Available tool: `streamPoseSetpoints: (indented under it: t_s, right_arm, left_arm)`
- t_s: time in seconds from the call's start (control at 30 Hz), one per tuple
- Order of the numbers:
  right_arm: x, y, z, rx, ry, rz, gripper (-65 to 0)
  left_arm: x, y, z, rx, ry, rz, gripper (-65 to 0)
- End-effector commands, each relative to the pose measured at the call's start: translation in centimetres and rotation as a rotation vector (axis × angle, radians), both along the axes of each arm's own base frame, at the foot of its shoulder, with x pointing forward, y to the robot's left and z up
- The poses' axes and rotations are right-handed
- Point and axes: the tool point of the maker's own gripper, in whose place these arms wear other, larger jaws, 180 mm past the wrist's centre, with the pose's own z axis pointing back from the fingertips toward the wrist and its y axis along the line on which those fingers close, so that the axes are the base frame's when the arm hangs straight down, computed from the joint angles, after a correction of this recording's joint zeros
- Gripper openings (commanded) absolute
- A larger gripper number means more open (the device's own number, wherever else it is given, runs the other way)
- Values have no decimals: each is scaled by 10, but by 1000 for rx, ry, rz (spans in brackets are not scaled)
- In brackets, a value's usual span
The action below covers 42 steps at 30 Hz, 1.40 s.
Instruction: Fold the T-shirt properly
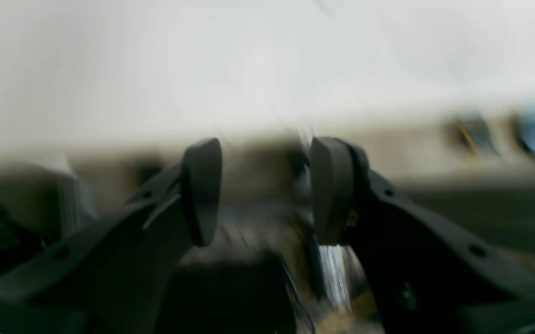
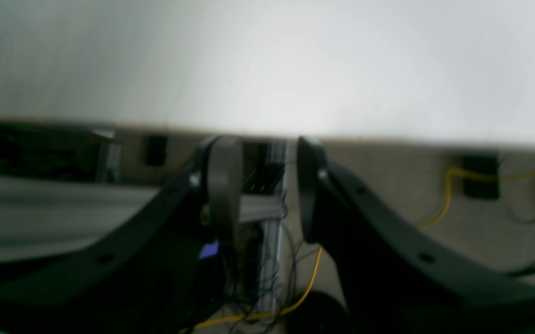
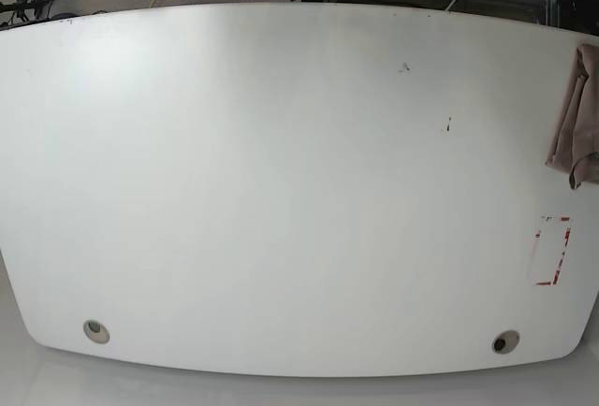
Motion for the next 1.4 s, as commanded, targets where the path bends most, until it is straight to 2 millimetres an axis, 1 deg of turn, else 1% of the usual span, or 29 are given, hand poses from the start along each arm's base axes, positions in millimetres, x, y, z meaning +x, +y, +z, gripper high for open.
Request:
streamPoseSetpoints:
  t_s: [0.0,0.03,0.07,0.13,0.17,0.23,0.33,0.4,0.43,0.47,0.53,0.57,0.63,0.73,0.77,0.83,0.9,1.0,1.03,1.13,1.2,1.27,1.3,1.37]
  right_arm:
    - [-18,1,8,32,-11,-62,-463]
    - [-25,1,6,39,-1,-84,-463]
    - [-35,1,0,46,26,-110,-463]
    - [-48,1,-9,45,67,-121,-463]
    - [-59,1,-20,38,106,-121,-463]
    - [-76,3,-37,35,167,-130,-463]
    - [-84,10,-65,28,225,-109,-463]
    - [-98,20,-92,37,298,-81,-463]
    - [-103,22,-105,44,329,-80,-463]
    - [-104,23,-114,52,346,-89,-463]
    - [-104,25,-133,76,377,-115,-463]
    - [-103,23,-142,81,393,-121,-463]
    - [-101,21,-155,92,416,-125,-463]
    - [-98,27,-176,107,459,-118,-463]
    - [-95,31,-183,112,472,-110,-463]
    - [-89,35,-193,114,488,-92,-463]
    - [-85,34,-205,77,518,-82,-463]
    - [-82,36,-214,56,542,-67,-463]
    - [-76,36,-218,47,543,-62,-463]
    - [-66,32,-229,0,561,-51,-461]
    - [-65,26,-235,-37,583,-36,-461]
    - [-64,27,-242,-59,610,-22,-460]
    - [-65,25,-244,-71,623,-17,-460]
    - [-63,26,-248,-84,638,-9,-460]
  left_arm:
    - [-8,3,-2,-3,11,17,-376]
    - [-17,3,-10,-9,41,25,-376]
    - [-31,5,-23,-17,88,38,-376]
    - [-49,7,-39,-25,144,55,-376]
    - [-58,8,-51,-32,179,70,-376]
    - [-60,13,-69,-35,205,77,-376]
    - [-69,20,-99,-43,263,97,-376]
    - [-75,21,-120,-55,307,118,-376]
    - [-77,23,-131,-59,328,127,-376]
    - [-79,25,-138,-60,343,132,-376]
    - [-87,22,-155,-77,390,131,-376]
    - [-88,17,-166,-92,414,126,-376]
    - [-87,17,-181,-98,446,109,-376]
    - [-101,16,-205,-97,536,113,-376]
    - [-103,17,-214,-85,560,125,-376]
    - [-99,20,-226,-65,584,148,-376]
    - [-97,27,-237,-50,593,184,-376]
    - [-94,28,-248,-45,606,218,-376]
    - [-95,28,-252,-44,622,230,-376]
    - [-84,22,-261,-43,664,209,-376]
    - [-83,17,-265,-44,693,185,-376]
    - [-75,15,-267,-40,702,174,-376]
    - [-70,17,-269,-24,703,181,-376]
    - [-67,22,-271,12,721,195,-376]
